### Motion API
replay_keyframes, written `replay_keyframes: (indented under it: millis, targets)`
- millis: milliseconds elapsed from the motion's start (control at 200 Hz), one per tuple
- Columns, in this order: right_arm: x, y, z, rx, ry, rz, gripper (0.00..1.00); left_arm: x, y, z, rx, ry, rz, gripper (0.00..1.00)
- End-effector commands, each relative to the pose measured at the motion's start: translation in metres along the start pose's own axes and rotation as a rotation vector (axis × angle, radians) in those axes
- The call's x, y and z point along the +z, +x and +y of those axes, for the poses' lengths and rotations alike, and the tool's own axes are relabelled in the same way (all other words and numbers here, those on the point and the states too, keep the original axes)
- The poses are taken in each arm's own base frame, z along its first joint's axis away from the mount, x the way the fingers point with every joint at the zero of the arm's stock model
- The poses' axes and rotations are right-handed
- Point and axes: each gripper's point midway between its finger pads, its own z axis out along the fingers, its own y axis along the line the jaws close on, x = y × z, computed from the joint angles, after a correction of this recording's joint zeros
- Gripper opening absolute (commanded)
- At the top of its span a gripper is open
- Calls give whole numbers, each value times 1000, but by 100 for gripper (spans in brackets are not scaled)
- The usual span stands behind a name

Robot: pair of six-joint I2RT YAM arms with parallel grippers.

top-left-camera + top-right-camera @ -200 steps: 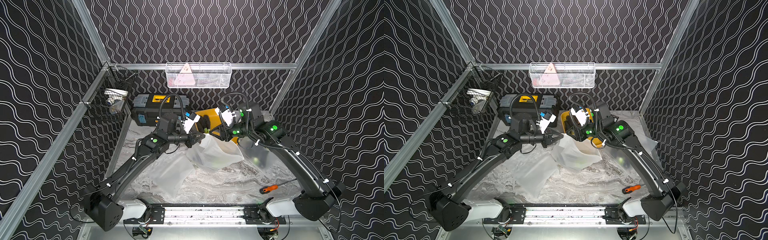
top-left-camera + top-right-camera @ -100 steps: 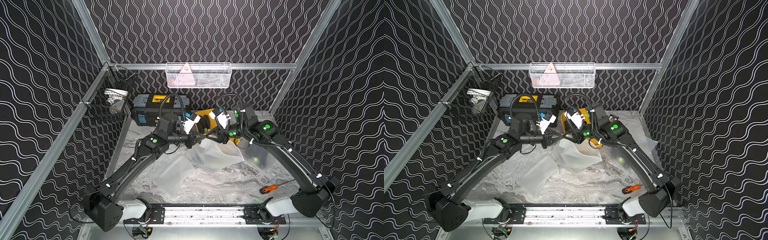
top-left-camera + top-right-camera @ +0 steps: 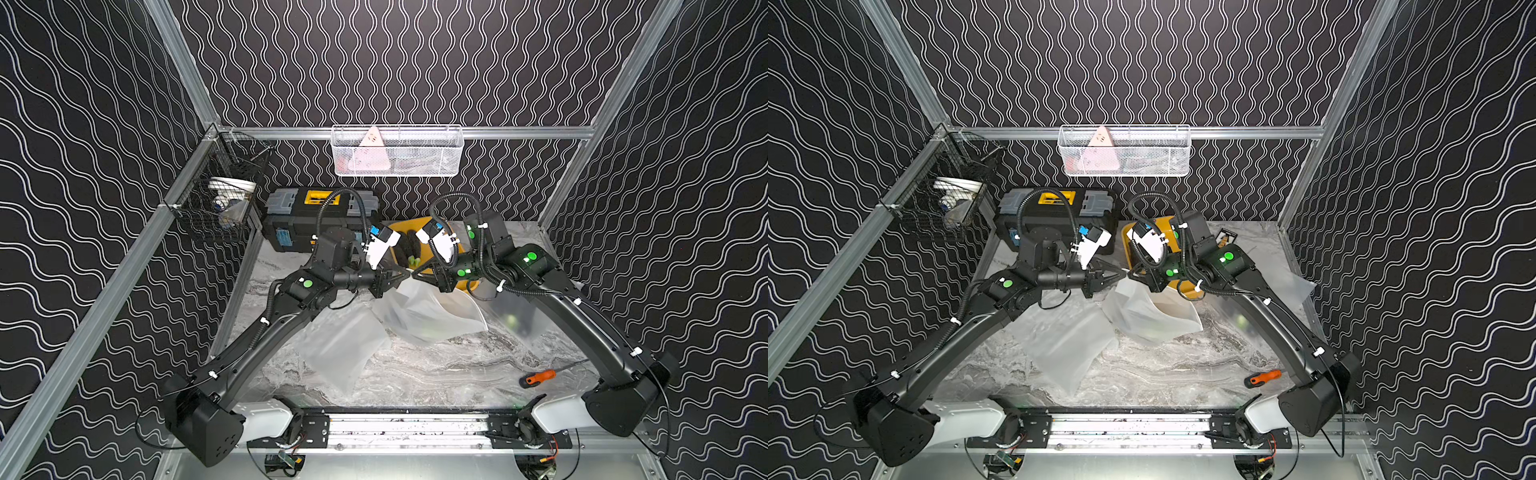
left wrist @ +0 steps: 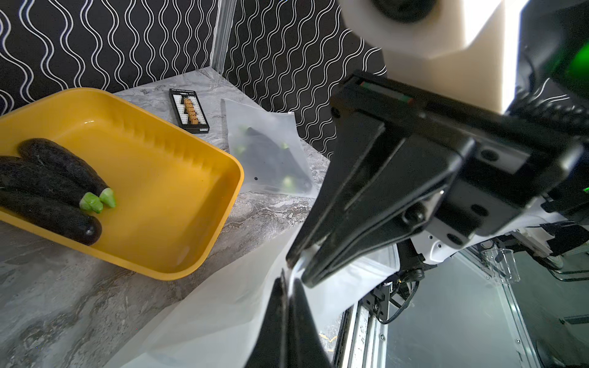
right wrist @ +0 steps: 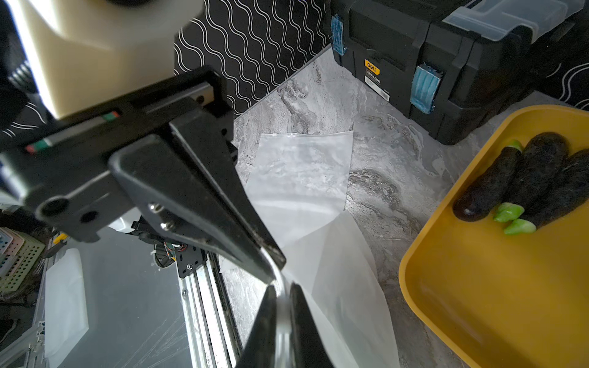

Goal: Place the eggplant in a zip-top bag and seal the zipper
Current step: Zip the zipper on the zipper food storage bag.

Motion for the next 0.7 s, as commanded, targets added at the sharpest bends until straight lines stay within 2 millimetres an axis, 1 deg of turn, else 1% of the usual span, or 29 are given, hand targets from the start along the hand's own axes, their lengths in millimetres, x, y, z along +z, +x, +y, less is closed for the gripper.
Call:
replay_keyframes:
  millis: [0,155,250,355,460,565,696]
  targets:
    - [-2,-2,-2,-10,15,-14,11,-4,-10,13,23,-89,-46,0]
    - [-5,2,-8,6,45,-15,10,-9,-14,22,22,-146,-70,0]
    - [-8,4,-11,19,62,-13,10,-13,-17,31,8,-187,-82,0]
    - [-14,11,-26,70,139,2,11,-19,-21,46,-14,-253,-107,0]
    - [-21,25,-43,163,234,23,11,-30,-26,66,-43,-338,-142,0]
    - [-30,43,-57,283,321,25,10,-35,-25,87,-83,-403,-152,0]
    - [-41,65,-66,345,403,46,10,-36,-23,104,-109,-453,-152,0]
